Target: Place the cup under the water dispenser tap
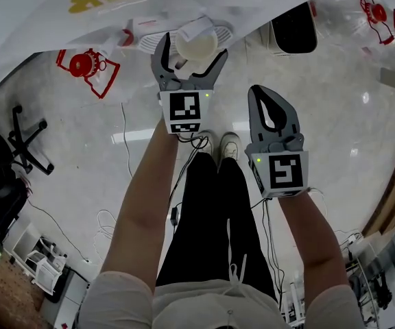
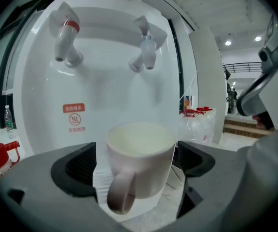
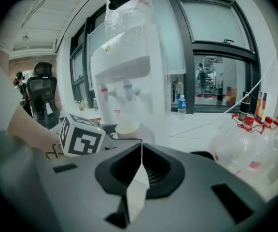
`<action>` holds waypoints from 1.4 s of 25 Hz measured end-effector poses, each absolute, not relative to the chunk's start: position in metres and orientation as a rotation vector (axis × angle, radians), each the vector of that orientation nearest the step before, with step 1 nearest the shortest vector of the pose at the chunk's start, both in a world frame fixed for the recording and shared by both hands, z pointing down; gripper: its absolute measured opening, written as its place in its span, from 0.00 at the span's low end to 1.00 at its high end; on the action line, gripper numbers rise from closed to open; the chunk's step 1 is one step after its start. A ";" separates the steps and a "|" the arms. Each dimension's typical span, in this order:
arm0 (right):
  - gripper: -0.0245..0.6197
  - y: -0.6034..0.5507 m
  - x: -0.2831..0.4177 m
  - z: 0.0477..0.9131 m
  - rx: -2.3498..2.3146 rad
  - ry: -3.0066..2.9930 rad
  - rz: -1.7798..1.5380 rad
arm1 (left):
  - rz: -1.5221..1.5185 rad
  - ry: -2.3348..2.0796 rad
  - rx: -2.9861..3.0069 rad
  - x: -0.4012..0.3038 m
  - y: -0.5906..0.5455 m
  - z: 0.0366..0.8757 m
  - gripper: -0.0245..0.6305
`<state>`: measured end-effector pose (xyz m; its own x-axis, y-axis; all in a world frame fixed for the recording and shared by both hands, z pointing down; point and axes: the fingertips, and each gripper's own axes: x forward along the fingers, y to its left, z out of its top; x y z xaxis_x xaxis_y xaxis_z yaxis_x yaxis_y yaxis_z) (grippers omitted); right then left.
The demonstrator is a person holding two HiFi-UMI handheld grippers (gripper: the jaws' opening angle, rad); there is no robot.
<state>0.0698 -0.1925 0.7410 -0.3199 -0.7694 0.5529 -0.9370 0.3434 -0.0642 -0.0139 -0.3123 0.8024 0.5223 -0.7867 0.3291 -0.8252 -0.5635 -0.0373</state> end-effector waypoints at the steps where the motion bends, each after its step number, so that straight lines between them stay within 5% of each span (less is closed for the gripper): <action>1: 0.08 -0.189 0.069 0.742 1.485 -2.183 0.541 | 0.461 -1.404 2.630 -0.015 -0.310 0.797 0.81; 14: 0.08 -0.170 0.047 0.692 1.498 -2.285 0.561 | 0.429 -1.400 2.433 -0.051 -0.222 0.731 0.79; 16: 0.08 -0.161 0.044 0.684 1.481 -2.295 0.564 | 0.407 -1.425 2.402 -0.056 -0.209 0.715 0.67; 18: 0.08 -0.153 0.039 0.676 1.469 -2.302 0.567 | 0.391 -1.500 2.373 -0.064 -0.198 0.698 0.25; 19: 0.08 -0.149 0.037 0.672 1.468 -2.302 0.577 | 0.388 -1.517 2.364 -0.066 -0.193 0.691 0.19; 25: 0.08 -0.127 0.033 0.636 1.492 -2.282 0.628 | 0.371 -1.452 2.338 -0.064 -0.166 0.649 0.07; 35: 0.08 -0.118 0.029 0.539 1.509 -2.307 0.602 | 0.357 -1.303 2.399 -0.058 -0.146 0.543 0.07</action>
<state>0.0291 -0.1181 0.5391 -0.3917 -0.7850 0.4799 -0.9194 0.3540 -0.1713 -0.0580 -0.1456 0.5433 0.5363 -0.7450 0.3967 -0.8431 -0.4945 0.2112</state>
